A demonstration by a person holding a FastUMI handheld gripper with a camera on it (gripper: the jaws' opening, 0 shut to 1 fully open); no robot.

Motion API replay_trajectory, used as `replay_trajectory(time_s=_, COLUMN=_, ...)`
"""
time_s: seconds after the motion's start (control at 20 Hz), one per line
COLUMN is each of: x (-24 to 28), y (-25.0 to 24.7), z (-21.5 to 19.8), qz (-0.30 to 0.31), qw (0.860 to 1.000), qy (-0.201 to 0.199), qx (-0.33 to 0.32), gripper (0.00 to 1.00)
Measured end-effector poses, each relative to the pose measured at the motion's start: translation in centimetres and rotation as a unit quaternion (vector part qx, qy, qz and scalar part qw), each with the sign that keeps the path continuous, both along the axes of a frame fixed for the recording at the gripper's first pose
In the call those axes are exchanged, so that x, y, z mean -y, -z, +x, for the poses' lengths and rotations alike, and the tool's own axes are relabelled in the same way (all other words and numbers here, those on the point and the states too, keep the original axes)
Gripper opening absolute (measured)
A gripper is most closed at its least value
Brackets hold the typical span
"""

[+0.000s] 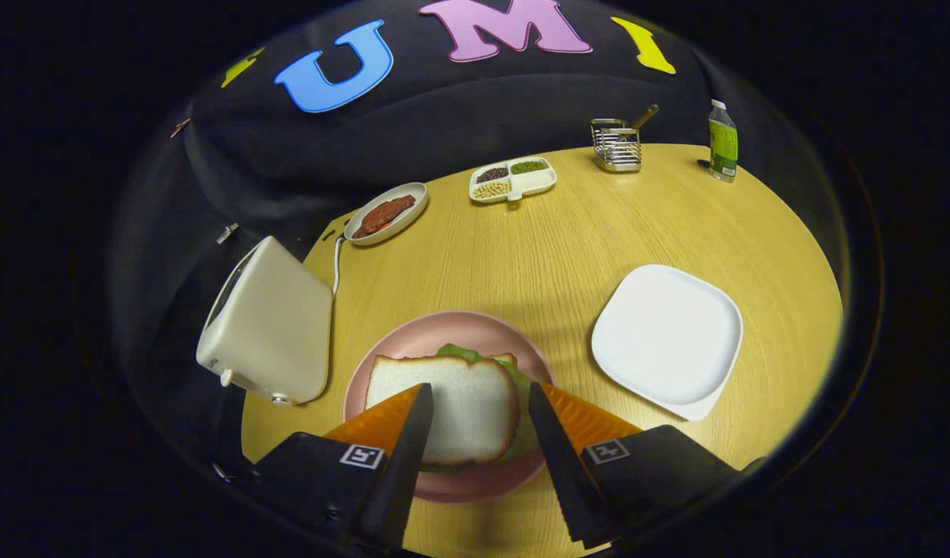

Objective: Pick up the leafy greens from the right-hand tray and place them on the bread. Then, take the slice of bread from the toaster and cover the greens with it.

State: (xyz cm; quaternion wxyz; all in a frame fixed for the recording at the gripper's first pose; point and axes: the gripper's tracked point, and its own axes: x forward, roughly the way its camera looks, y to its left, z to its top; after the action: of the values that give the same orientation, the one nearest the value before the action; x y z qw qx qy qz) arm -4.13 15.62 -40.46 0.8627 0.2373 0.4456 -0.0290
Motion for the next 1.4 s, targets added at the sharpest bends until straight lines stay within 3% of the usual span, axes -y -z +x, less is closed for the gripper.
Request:
replay_trajectory(time_s=0.45, x=2.7, y=-7.7, z=1.6, qz=-0.024, qw=0.994, qy=-0.049, qx=0.099, gripper=0.84)
replay_trajectory(time_s=0.7, x=4.8, y=-13.6, z=2.6, qz=-0.044, qw=0.982, qy=-0.084, qx=0.165, gripper=0.92)
replay_trajectory(time_s=0.95, x=6.4, y=-18.8, z=3.2, qz=-0.025, qw=0.971, qy=-0.100, qx=0.215, gripper=0.99)
replay_trajectory(time_s=1.4, x=12.9, y=-24.3, z=4.0, qz=-0.099, qw=0.946, qy=-0.128, qx=0.281, gripper=0.99)
